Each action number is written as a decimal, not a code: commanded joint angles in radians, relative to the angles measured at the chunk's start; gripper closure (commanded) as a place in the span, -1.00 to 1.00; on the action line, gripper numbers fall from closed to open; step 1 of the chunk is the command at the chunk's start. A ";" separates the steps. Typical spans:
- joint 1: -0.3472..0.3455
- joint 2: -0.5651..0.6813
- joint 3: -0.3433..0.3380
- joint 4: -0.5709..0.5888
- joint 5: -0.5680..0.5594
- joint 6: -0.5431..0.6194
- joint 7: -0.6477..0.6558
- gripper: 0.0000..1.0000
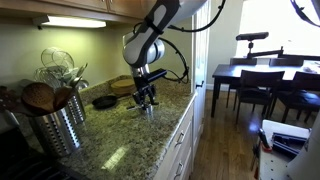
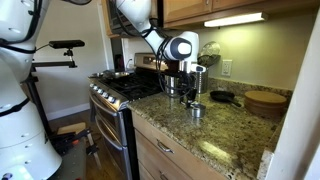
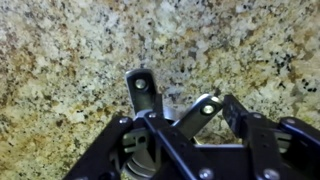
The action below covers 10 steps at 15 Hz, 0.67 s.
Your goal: Take the measuring cups and place them apart on the counter
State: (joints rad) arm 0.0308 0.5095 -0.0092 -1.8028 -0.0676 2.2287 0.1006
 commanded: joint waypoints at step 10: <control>0.025 0.023 -0.016 0.037 -0.026 -0.044 0.025 0.72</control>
State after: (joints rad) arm 0.0387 0.5153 -0.0099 -1.7931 -0.0722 2.2150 0.1006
